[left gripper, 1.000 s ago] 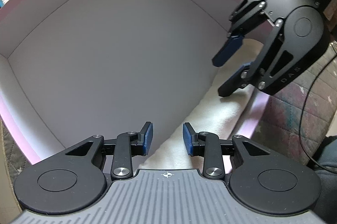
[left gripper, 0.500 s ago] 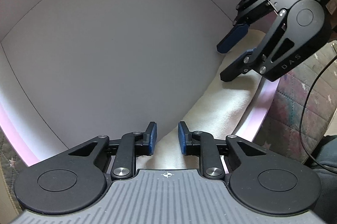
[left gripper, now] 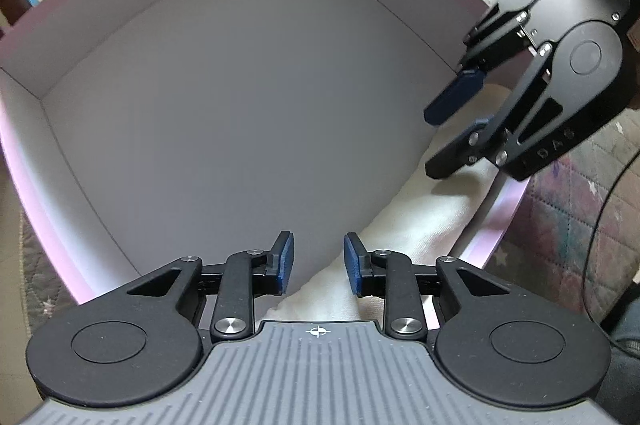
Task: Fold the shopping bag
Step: 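Open the left tool and release the strip inside the box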
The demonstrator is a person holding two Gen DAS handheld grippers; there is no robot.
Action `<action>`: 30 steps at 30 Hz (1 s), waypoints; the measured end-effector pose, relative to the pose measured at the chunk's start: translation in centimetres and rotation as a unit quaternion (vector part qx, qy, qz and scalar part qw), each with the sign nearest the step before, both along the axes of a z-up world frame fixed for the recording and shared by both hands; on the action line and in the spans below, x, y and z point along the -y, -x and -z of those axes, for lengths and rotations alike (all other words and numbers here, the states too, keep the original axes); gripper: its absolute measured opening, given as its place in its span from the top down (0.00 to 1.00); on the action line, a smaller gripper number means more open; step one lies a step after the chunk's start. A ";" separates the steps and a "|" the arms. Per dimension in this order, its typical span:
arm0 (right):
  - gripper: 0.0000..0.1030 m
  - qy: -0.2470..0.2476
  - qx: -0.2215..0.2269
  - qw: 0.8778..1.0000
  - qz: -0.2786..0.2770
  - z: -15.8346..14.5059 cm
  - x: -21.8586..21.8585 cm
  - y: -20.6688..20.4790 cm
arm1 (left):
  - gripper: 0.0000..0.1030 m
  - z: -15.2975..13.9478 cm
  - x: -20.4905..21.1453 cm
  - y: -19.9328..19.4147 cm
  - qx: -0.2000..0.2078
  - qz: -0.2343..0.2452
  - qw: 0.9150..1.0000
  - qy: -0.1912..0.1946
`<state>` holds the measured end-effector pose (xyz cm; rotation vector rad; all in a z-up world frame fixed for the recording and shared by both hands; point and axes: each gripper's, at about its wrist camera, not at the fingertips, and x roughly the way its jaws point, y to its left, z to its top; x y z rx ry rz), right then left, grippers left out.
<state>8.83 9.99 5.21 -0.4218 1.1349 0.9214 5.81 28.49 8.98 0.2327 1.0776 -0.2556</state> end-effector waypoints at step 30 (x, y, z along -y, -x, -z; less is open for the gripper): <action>0.54 -0.035 0.066 0.997 0.025 1.2 8.0 -0.1 | 0.51 3.6 10.2 5.5 0.089 -0.078 0.992 -0.039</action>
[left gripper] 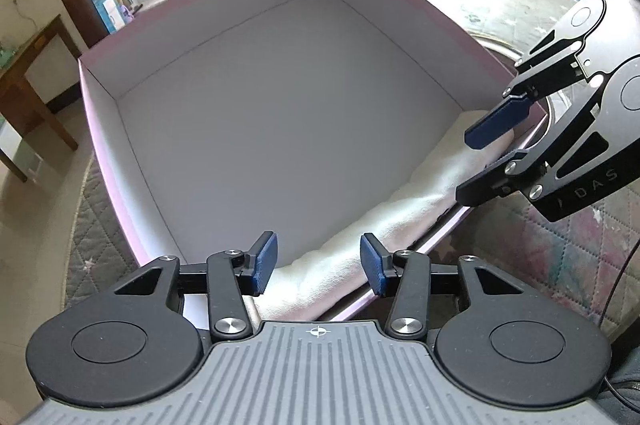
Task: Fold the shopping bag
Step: 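Open the left tool and release the strip inside the box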
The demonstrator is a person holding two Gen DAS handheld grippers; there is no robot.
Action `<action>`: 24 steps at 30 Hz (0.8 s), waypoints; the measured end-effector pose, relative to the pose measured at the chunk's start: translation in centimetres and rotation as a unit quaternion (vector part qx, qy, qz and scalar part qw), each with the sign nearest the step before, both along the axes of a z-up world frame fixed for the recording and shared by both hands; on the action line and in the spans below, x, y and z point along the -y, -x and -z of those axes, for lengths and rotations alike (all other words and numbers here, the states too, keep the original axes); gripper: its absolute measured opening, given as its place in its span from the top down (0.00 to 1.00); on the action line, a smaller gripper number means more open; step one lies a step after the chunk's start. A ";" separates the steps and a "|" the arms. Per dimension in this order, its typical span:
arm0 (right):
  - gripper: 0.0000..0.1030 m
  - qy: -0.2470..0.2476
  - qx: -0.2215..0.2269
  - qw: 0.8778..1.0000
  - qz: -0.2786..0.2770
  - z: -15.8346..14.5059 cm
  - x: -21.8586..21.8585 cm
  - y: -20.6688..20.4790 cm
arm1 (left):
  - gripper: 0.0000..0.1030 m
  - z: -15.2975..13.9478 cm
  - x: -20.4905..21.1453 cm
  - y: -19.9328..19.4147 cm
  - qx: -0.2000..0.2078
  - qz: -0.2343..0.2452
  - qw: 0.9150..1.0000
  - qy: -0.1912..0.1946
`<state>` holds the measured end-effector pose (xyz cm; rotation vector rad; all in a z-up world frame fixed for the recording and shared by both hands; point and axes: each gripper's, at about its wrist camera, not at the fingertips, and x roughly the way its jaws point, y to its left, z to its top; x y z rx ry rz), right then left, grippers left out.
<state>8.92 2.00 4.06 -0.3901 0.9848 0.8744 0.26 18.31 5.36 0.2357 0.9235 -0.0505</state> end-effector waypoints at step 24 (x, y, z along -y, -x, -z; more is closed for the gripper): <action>0.53 -0.004 -0.010 1.000 0.004 0.7 2.9 4.1 | 0.39 0.3 3.1 2.8 0.009 -0.036 0.999 0.003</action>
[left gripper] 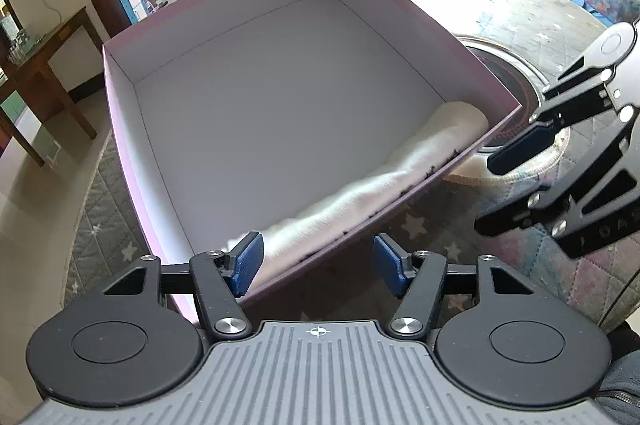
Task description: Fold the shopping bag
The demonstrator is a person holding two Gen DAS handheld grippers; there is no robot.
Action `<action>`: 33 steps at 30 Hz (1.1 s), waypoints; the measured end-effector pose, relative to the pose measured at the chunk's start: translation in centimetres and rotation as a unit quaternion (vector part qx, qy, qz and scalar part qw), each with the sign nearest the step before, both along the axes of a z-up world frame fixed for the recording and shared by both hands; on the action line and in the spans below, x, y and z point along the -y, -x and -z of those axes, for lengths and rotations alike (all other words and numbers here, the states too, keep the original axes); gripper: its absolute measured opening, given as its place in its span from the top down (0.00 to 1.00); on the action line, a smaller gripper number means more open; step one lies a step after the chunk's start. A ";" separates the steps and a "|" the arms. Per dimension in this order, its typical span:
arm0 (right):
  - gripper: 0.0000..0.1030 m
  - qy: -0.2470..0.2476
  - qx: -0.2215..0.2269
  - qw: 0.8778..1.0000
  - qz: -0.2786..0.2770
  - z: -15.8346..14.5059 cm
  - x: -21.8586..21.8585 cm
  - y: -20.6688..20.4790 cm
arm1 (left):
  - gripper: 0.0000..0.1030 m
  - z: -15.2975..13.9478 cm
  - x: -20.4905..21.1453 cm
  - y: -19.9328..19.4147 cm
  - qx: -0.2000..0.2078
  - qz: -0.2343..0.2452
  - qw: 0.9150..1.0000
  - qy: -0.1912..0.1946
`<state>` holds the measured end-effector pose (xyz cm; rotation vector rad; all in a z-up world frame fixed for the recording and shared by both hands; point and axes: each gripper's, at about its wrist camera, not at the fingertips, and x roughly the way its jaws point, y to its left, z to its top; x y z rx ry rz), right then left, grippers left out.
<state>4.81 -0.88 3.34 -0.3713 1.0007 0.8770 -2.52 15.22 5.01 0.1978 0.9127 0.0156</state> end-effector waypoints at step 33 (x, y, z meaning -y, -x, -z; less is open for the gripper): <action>0.48 0.014 -0.020 0.999 0.034 4.2 -1.8 2.9 | 0.20 2.8 -0.3 1.4 0.000 -0.089 0.996 0.024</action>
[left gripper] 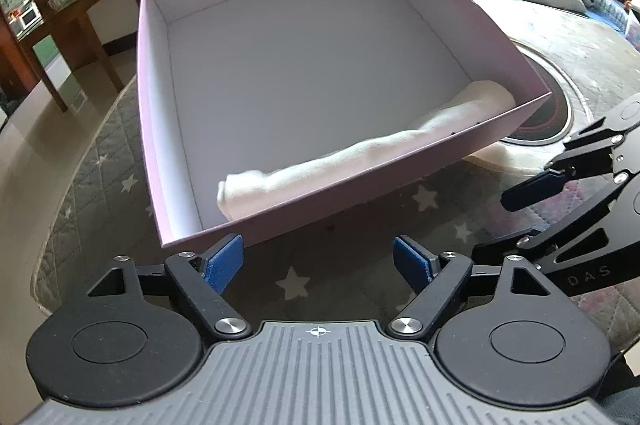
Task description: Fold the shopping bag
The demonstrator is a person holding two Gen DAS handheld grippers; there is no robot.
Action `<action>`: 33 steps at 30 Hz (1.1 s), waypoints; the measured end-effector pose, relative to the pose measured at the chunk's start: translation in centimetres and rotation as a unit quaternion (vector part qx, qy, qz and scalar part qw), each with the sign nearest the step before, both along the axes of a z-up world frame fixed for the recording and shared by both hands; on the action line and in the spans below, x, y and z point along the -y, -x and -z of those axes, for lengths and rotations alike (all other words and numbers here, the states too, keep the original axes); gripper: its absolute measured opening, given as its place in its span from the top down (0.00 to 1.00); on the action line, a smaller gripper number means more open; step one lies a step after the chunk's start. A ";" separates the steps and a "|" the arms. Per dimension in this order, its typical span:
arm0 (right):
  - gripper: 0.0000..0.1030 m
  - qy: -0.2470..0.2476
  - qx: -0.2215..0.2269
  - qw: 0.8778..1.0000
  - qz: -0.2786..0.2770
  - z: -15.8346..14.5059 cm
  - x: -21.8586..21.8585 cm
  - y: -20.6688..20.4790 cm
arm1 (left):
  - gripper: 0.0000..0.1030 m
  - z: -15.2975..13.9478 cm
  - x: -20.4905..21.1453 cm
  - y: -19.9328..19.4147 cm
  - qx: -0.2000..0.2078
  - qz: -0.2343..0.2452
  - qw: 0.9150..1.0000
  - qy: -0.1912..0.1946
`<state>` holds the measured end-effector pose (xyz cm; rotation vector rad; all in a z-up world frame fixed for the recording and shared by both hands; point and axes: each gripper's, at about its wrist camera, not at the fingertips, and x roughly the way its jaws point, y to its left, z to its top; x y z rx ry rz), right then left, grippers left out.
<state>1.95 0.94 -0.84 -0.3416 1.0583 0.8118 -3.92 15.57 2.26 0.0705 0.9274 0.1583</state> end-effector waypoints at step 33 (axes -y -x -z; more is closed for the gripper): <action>0.43 0.000 -0.010 1.000 0.027 1.9 -0.8 -0.8 | 0.18 2.4 -0.1 -2.0 -0.019 -0.048 0.999 0.008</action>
